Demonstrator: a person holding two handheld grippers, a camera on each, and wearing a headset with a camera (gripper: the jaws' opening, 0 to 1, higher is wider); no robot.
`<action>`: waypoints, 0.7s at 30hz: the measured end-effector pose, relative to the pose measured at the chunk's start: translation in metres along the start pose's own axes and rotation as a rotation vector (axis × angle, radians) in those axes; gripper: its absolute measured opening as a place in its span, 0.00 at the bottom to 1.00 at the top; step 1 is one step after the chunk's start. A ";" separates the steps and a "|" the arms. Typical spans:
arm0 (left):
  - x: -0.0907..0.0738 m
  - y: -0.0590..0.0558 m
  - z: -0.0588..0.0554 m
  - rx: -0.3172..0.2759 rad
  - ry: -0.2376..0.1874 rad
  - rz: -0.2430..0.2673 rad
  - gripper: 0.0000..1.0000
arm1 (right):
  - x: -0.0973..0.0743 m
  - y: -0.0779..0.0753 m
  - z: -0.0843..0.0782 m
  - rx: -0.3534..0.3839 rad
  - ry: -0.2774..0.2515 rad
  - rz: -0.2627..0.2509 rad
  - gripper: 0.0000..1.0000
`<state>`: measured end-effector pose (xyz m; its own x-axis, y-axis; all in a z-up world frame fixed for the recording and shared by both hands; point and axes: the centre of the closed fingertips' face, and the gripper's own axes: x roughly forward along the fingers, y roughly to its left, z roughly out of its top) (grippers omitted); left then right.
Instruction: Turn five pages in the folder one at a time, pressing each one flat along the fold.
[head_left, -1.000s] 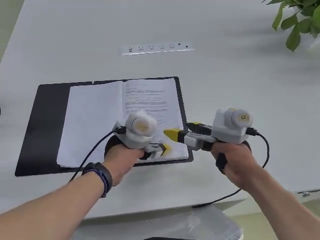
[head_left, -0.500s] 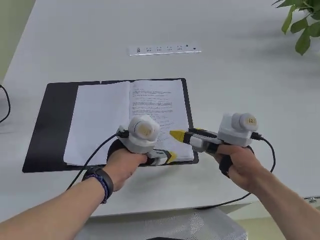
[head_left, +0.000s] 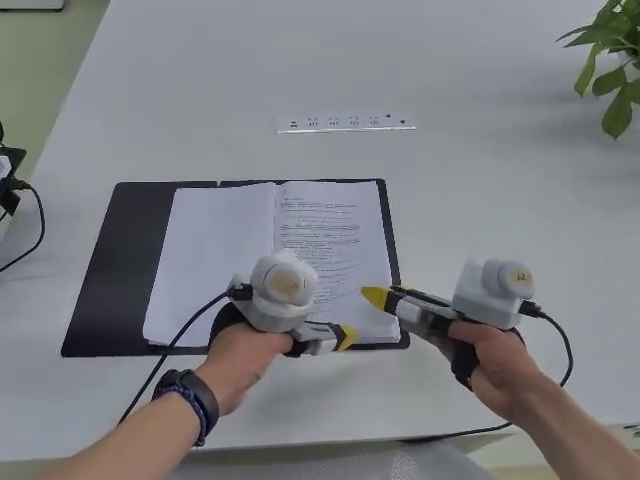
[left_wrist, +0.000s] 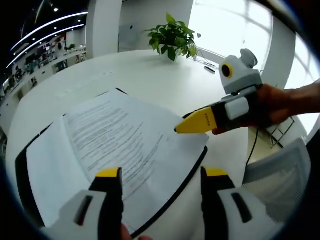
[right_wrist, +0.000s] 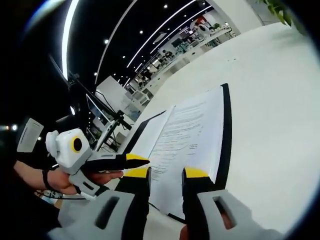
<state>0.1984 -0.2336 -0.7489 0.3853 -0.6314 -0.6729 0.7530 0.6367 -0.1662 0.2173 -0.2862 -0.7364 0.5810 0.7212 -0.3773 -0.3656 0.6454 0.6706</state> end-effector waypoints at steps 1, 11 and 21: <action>-0.003 0.002 0.000 -0.003 -0.004 0.007 0.63 | 0.001 0.001 0.000 0.003 0.000 -0.002 0.19; -0.038 0.028 -0.004 -0.046 -0.051 0.071 0.64 | 0.005 0.001 0.003 0.010 -0.016 -0.026 0.04; -0.070 0.049 -0.014 -0.116 -0.101 0.128 0.65 | 0.008 0.012 0.006 0.029 -0.034 -0.026 0.00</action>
<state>0.2006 -0.1521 -0.7193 0.5299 -0.5793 -0.6194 0.6302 0.7577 -0.1696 0.2224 -0.2746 -0.7275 0.6144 0.6953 -0.3730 -0.3294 0.6556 0.6794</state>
